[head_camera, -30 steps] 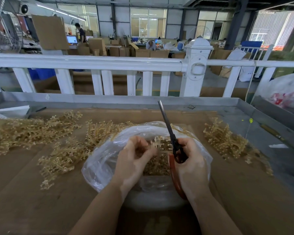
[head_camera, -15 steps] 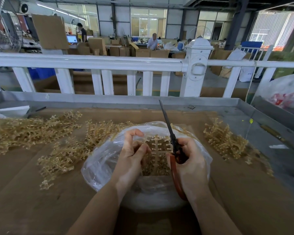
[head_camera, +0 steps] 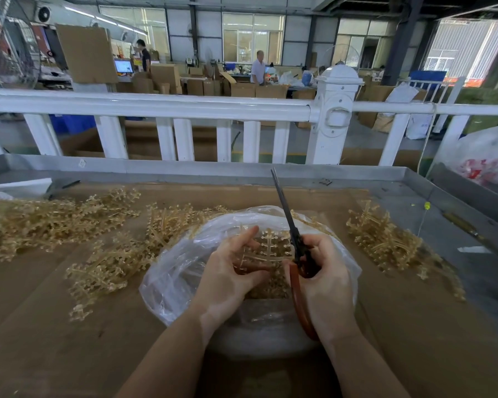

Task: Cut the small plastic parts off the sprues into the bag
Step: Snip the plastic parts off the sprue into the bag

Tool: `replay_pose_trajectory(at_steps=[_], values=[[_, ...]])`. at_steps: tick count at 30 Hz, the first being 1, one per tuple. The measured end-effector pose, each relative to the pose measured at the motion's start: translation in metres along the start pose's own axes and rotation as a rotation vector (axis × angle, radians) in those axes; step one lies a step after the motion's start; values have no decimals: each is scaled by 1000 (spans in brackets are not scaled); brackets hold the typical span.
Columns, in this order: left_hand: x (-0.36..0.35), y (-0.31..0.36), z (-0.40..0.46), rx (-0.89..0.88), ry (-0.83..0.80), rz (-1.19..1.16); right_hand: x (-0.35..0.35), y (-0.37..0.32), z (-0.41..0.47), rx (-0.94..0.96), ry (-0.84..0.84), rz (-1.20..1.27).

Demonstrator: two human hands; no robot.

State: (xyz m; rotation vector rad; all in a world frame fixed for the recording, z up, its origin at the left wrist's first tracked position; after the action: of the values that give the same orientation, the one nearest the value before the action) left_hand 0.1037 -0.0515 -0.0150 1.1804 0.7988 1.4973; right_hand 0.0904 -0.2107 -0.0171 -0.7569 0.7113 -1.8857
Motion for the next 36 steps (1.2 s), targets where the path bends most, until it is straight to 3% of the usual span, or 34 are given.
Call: replay_pose_trajectory(at_steps=[6, 10, 17, 25, 36], values=[[5, -8, 2, 64, 59, -41, 2, -14, -3, 135, 33, -223], [12, -13, 3, 78, 162, -79, -7, -10, -6, 53, -106, -238], [18, -23, 6, 125, 225, -96, -12, -22, -7, 95, -226, -351], [19, -35, 5, 301, 310, -843, -16, -16, -8, 43, -274, -451], [22, -34, 8, 302, 352, -925, -16, -13, -9, 25, -285, -449]])
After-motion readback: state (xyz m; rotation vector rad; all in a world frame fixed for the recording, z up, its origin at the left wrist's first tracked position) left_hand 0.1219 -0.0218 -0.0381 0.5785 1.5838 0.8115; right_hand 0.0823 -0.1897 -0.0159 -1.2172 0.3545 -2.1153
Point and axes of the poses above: each hand's wrist, its own z-axis towards the middle knuckle, its own x-axis out of the back of the hand, y = z × x, the point moved 6 cm from there along z, towards the middle knuckle
